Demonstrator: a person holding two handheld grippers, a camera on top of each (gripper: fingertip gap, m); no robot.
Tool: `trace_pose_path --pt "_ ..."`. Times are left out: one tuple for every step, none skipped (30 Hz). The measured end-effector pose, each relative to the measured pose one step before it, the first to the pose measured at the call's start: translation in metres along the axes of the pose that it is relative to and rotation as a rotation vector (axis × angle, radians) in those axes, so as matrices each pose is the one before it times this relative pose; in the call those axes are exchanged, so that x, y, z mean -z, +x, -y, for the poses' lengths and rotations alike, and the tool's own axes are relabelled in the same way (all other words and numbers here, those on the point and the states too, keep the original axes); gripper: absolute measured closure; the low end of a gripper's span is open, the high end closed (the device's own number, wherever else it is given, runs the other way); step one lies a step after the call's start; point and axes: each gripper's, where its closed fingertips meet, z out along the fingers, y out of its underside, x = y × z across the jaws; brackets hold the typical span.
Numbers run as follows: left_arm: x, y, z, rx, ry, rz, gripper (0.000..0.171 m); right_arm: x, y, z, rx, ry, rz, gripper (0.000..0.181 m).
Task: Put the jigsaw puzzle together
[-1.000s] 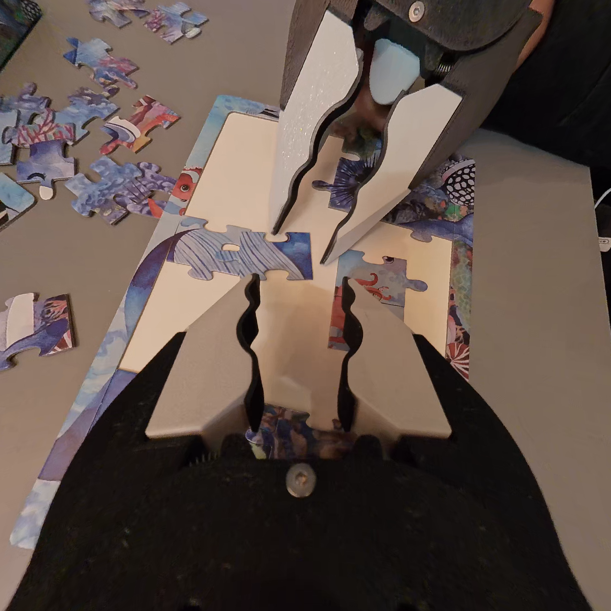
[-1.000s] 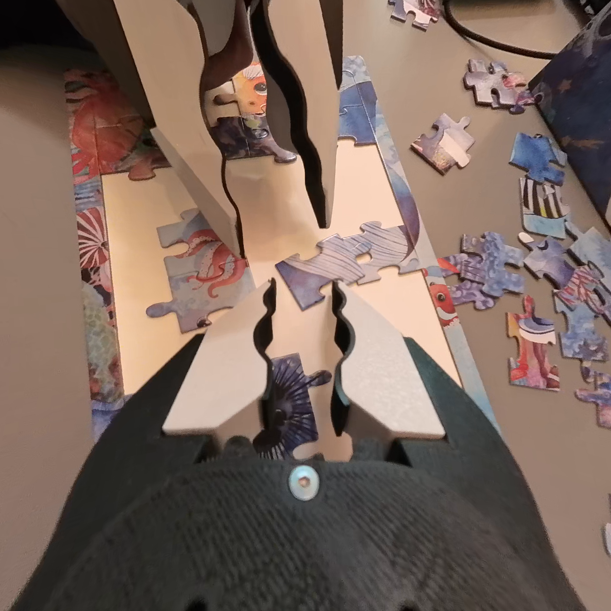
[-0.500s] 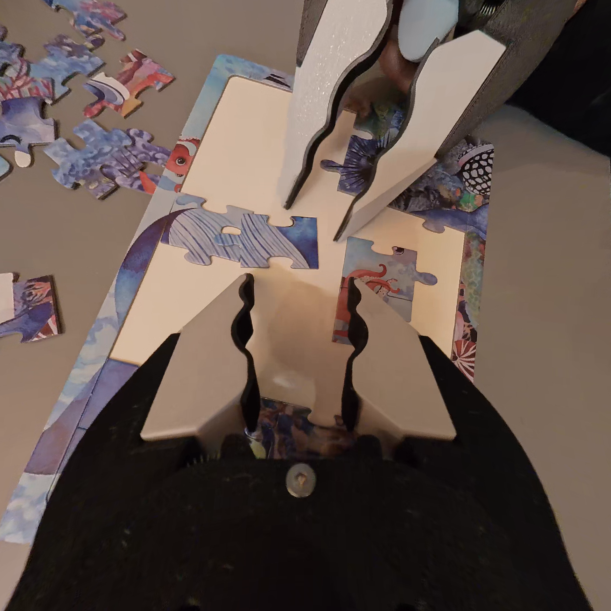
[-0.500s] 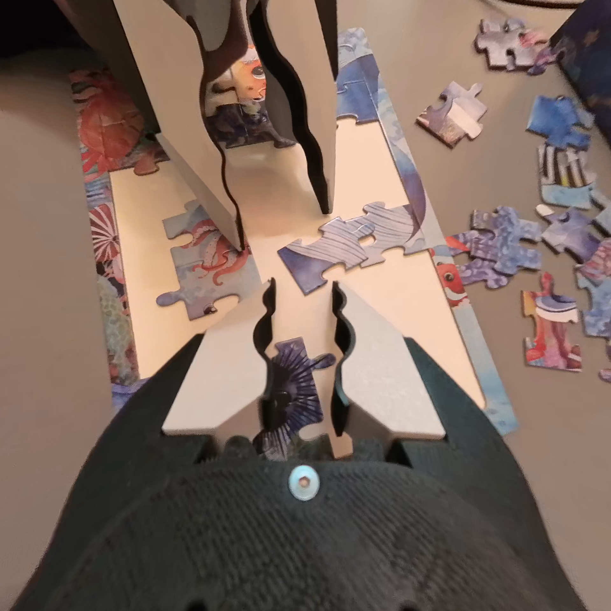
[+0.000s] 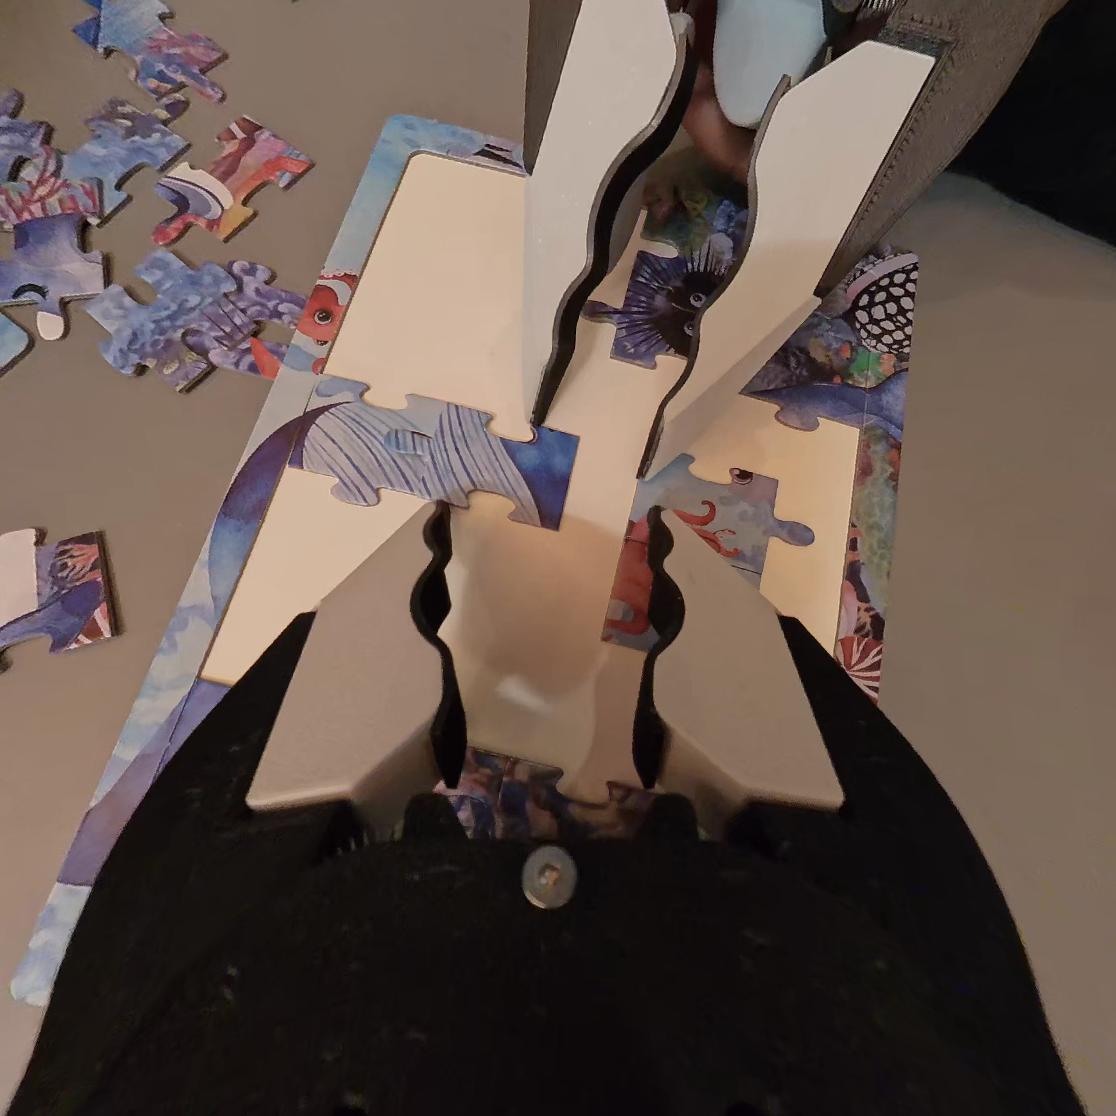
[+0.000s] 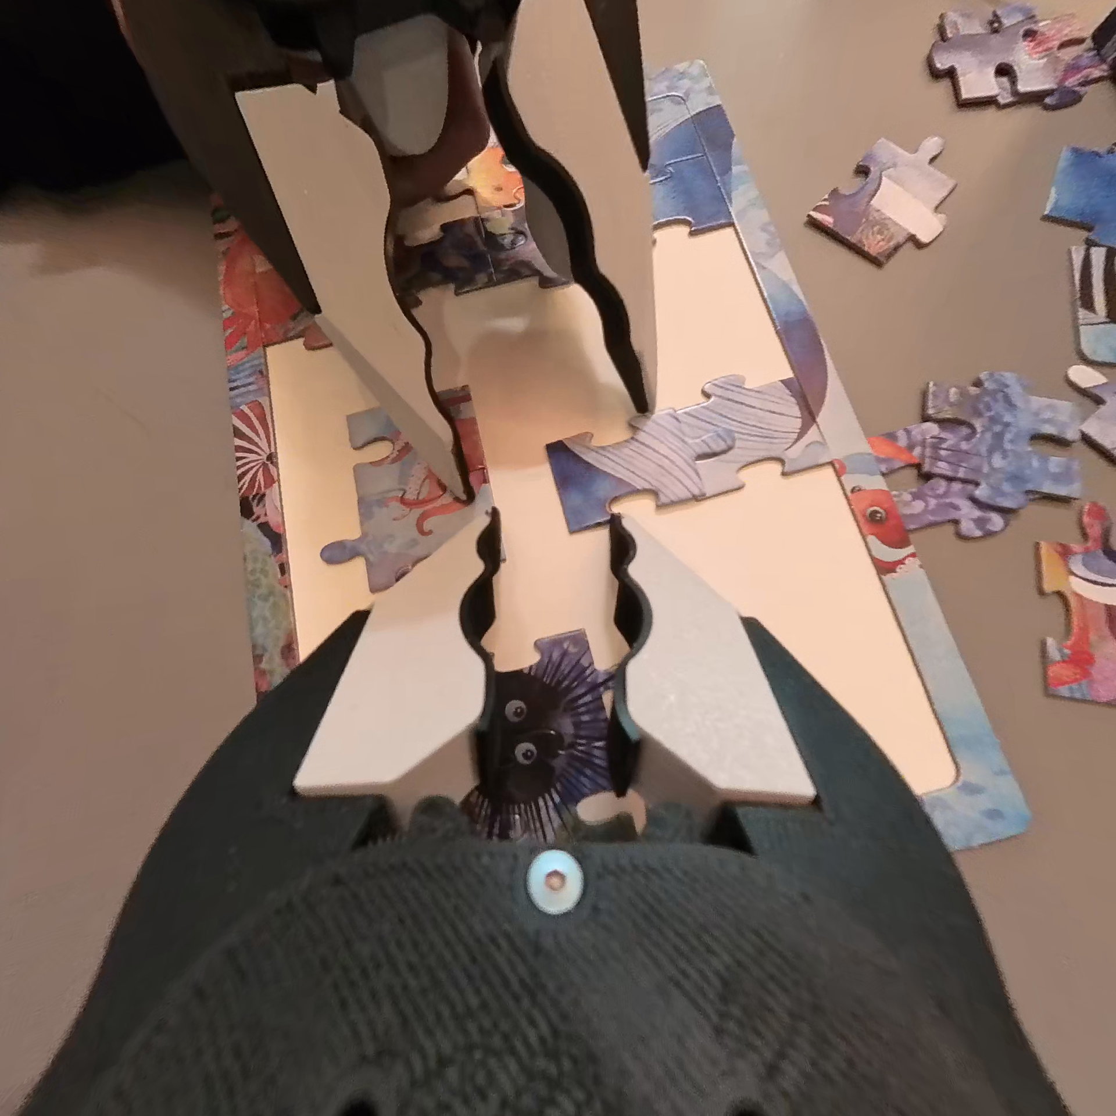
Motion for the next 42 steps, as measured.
trace_pose_path --pt "-0.00005 0.00121 -0.00026 -0.0029 -0.00139 -0.0052 0.109 0.00014 -0.00024 -0.00002 0.0019 0.0000 0.0007 0.147" --pt "-0.00010 0.00067 -0.00033 -0.0013 -0.00162 -0.0027 0.110 0.00004 -0.00010 -0.00007 0.0012 -0.0002 0.0006 0.147" --pt "-0.00004 0.00063 -0.00023 -0.0009 -0.00142 -0.0029 0.110 -0.00006 -0.00008 0.00000 0.0016 -0.0004 -0.0005 0.148" --pt "0.00010 0.00025 0.00006 -0.0009 0.00052 -0.0015 0.110 0.00009 -0.00002 -0.00001 0.0018 -0.0005 -0.0006 0.148" --pt "0.00033 0.00072 0.00004 -0.0008 0.00132 -0.0048 0.111 0.00007 0.00014 0.00002 0.0018 -0.0006 -0.0011 0.148" --pt "0.00031 0.00121 -0.00011 0.0005 0.00069 -0.0085 0.113 0.00014 0.00023 -0.00003 0.0017 -0.0003 -0.0021 0.149" --pt "0.00023 0.00138 -0.00013 0.0013 0.00097 -0.0107 0.114 0.00012 0.00043 0.00000 0.0015 -0.0003 -0.0030 0.149" --pt "0.00030 0.00068 -0.00004 0.0014 0.00104 -0.0063 0.115 0.00002 0.00035 -0.00001 0.0012 0.0002 -0.0025 0.149" --pt "0.00033 0.00065 -0.00011 0.0008 0.00058 -0.0057 0.116 0.00000 0.00039 0.00000 0.0008 0.0000 -0.0024 0.149" --pt "0.00045 0.00091 -0.00032 -0.0008 -0.00029 -0.0069 0.117 0.00009 0.00058 -0.00012 0.0006 -0.0004 -0.0035 0.149" --pt "0.00035 0.00112 -0.00047 -0.0022 -0.00117 -0.0071 0.119 0.00007 0.00094 -0.00027 0.0010 -0.0010 -0.0059 0.149" --pt "0.00027 0.00125 -0.00062 -0.0041 -0.00214 -0.0076 0.120 0.00013 0.00060 -0.00023 0.0013 -0.0014 -0.0043 0.150" --pt "0.00046 0.00169 -0.00059 -0.0056 -0.00221 -0.0091 0.120 0.00015 0.00023 -0.00020 0.0005 -0.0008 -0.0017 0.150" --pt "0.00040 0.00097 -0.00048 -0.0043 -0.00217 -0.0054 0.121 0.00010 0.00018 0.00001 -0.0002 -0.0005 -0.0014 0.150" --pt "0.00016 0.00039 -0.00022 -0.0024 -0.00184 -0.0011 0.121 0.00001 0.00006 -0.00008 0.0002 -0.0008 -0.0013 0.150" --pt "0.00009 0.00051 -0.00031 -0.0032 -0.00199 -0.0017 0.122 -0.00010 0.00016 0.00007 0.0008 -0.0004 -0.0013 0.150" --pt "0.00012 0.00084 -0.00017 -0.0040 -0.00146 -0.0037 0.122 -0.00003 0.00008 0.00001 0.0004 -0.0001 -0.0014 0.150" --pt "0.00000 -0.00007 -0.00014 -0.0017 -0.00136 0.0018 0.122 -0.00007 0.00003 -0.00007 -0.0004 0.0000 -0.0004 0.150" --pt "0.00007 -0.00023 -0.00015 -0.0011 -0.00106 0.0018 0.122 -0.00008 -0.00014 0.00009 -0.0003 0.0002 0.0006 0.150" --pt "0.00001 -0.00048 -0.00002 -0.0011 -0.00012 0.0029 0.123 0.00002 -0.00029 0.00012 0.0003 0.0001 0.0012 0.150" --pt "0.00004 -0.00085 -0.00002 -0.0022 0.00041 0.0057 0.123 -0.00006 -0.00042 0.00003 0.0010 -0.0002 0.0016 0.150" --pt "-0.00009 -0.00003 -0.00024 -0.0021 -0.00005 0.0012 0.123 -0.00008 -0.00029 -0.00001 0.0015 -0.0009 0.0006 0.151" --pt "-0.00005 0.00076 0.00005 -0.0009 0.00046 -0.0045 0.123 -0.00015 -0.00017 -0.00007 0.0014 -0.0009 -0.0003 0.151" --pt "-0.00001 0.00081 0.00013 0.0002 -0.00002 -0.0050 0.123 -0.00009 -0.00016 0.00006 0.0009 -0.0002 0.0003 0.151" --pt "-0.00009 0.00027 -0.00003 -0.0018 -0.00108 -0.0007 0.123 0.00002 -0.00013 -0.00003 0.0003 0.0000 0.0004 0.151" --pt "0.00004 0.00032 -0.00021 -0.0035 -0.00132 0.0002 0.123 -0.00003 -0.00011 0.00006 -0.0002 0.0004 0.0007 0.151" --pt "-0.00007 0.00040 -0.00003 -0.0026 -0.00060 -0.0014 0.123 0.00012 0.00001 -0.00005 -0.0010 0.0007 0.0010 0.151" --pt "-0.00006 0.00003 0.00003 -0.0001 -0.00026 0.0004 0.123 0.00001 -0.00004 0.00007 -0.0017 0.0010 0.0013 0.151" --pt "0.00005 0.00037 0.00008 -0.0005 0.00013 -0.0021 0.123 0.00008 0.00004 0.00001 -0.0014 0.0009 0.0012 0.151" --pt "0.00000 0.00006 -0.00002 -0.0007 -0.00010 0.0000 0.123 0.00007 0.00005 -0.00003 -0.0008 0.0005 0.0005 0.151" --pt "0.00003 -0.00094 -0.00002 -0.0005 -0.00020 0.0057 0.123 0.00006 0.00002 0.00010 -0.0001 0.0002 -0.0002 0.151" --pt "0.00036 -0.00126 0.00013 -0.0018 0.00096 0.0084 0.123 0.00004 0.00010 -0.00005 0.0009 -0.0002 -0.0009 0.151" --pt "0.00054 -0.00131 0.00056 -0.0020 0.00347 0.0088 0.123 0.00005 0.00027 0.00006 0.0012 -0.0003 -0.0023 0.151" --pt "0.00076 -0.00121 0.00080 -0.0004 0.00562 0.0069 0.123 0.00015 0.00044 0.00000 0.0009 0.0001 -0.0031 0.151" --pt "0.00082 -0.00092 0.00095 0.0021 0.00606 0.0039 0.123 0.00022 0.00032 0.00029 0.0005 0.0012 -0.0025 0.151" --pt "0.00058 -0.00074 0.00074 0.0029 0.00550 0.0021 0.123 0.00036 0.00035 0.00057 0.0002 0.0031 -0.0023 0.151" --pt "0.00037 -0.00060 0.00056 0.0023 0.00426 0.0021 0.123 0.00050 0.00040 0.00081 0.0004 0.0044 -0.0029 0.151" --pt "0.00012 -0.00059 0.00038 0.0013 0.00257 0.0029 0.123 0.00050 0.00052 0.00102 0.0006 0.0054 -0.0037 0.151" --pt "-0.00025 -0.00070 0.00011 0.0003 0.00175 0.0036 0.123 0.00072 0.00068 0.00116 0.0005 0.0062 -0.0043 0.151" --pt "-0.00038 -0.00048 -0.00003 -0.0005 0.00042 0.0037 0.122 0.00069 0.00079 0.00121 0.0007 0.0065 -0.0049 0.151" --pt "-0.00051 -0.00030 -0.00016 -0.0016 -0.00094 0.0032 0.122 0.00078 0.00089 0.00130 0.0014 0.0070 -0.0066 0.151" --pt "-0.00038 -0.00039 -0.00036 -0.0023 -0.00188 0.0043 0.122 0.00072 0.00111 0.00158 0.0021 0.0080 -0.0081 0.151"
